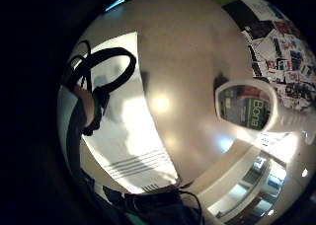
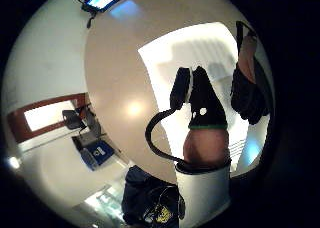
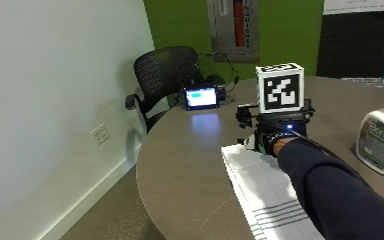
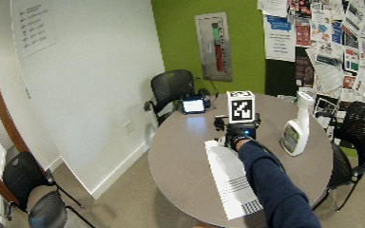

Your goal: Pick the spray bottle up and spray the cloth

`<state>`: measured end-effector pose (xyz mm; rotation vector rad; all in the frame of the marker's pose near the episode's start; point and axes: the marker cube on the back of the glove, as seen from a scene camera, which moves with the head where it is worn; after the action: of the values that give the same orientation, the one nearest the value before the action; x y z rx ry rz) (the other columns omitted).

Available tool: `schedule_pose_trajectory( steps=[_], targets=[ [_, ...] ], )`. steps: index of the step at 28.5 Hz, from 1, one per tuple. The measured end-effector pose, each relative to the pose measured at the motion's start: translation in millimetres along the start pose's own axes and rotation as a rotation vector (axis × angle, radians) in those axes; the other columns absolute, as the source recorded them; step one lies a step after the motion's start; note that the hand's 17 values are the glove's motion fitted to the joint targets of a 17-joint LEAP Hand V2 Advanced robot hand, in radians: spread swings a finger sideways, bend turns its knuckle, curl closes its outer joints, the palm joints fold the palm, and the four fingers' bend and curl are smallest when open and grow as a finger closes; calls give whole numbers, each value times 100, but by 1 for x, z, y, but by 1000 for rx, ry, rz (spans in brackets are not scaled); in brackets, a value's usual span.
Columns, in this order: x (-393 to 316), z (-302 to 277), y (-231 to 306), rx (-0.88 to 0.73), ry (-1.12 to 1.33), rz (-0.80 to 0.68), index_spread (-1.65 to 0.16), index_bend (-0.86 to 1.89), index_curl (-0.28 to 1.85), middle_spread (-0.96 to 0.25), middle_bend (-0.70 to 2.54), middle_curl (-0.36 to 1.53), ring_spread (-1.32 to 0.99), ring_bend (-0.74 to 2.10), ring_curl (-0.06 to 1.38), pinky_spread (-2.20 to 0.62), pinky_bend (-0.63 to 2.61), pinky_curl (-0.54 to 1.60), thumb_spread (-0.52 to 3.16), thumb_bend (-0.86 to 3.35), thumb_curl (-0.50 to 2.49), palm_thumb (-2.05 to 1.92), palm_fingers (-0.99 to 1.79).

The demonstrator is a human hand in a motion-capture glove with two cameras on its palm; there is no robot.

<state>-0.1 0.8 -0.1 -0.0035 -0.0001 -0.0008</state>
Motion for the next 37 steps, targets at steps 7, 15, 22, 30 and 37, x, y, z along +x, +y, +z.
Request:
schedule_pose_trajectory(
  steps=[7, 15, 22, 30, 37],
  targets=[
    [1, 1, 3, -20, -7, -5, -17, 35, 21, -9, 59, 22, -15, 70, 27, -23, 52, 23, 73, 37, 19, 55, 142],
    [-2, -4, 6, 3, -14, 0, -21, 36, 31, -11, 64, 31, -18, 73, 36, -27, 54, 31, 98, 35, 26, 57, 135],
    [-8, -9, 13, 6, 7, -33, -23, 36, 36, -11, 64, 36, -18, 73, 39, -28, 55, 35, 110, 31, 31, 57, 132],
    [-3, -28, 31, 56, 71, -78, -23, 33, 40, -11, 62, 40, -19, 72, 42, -28, 54, 37, 117, 27, 35, 57, 130],
    [19, -80, 63, 188, 126, -144, -24, 20, 40, -10, 61, 42, -20, 70, 43, -28, 53, 38, 120, 22, 38, 56, 125]
  ],
)
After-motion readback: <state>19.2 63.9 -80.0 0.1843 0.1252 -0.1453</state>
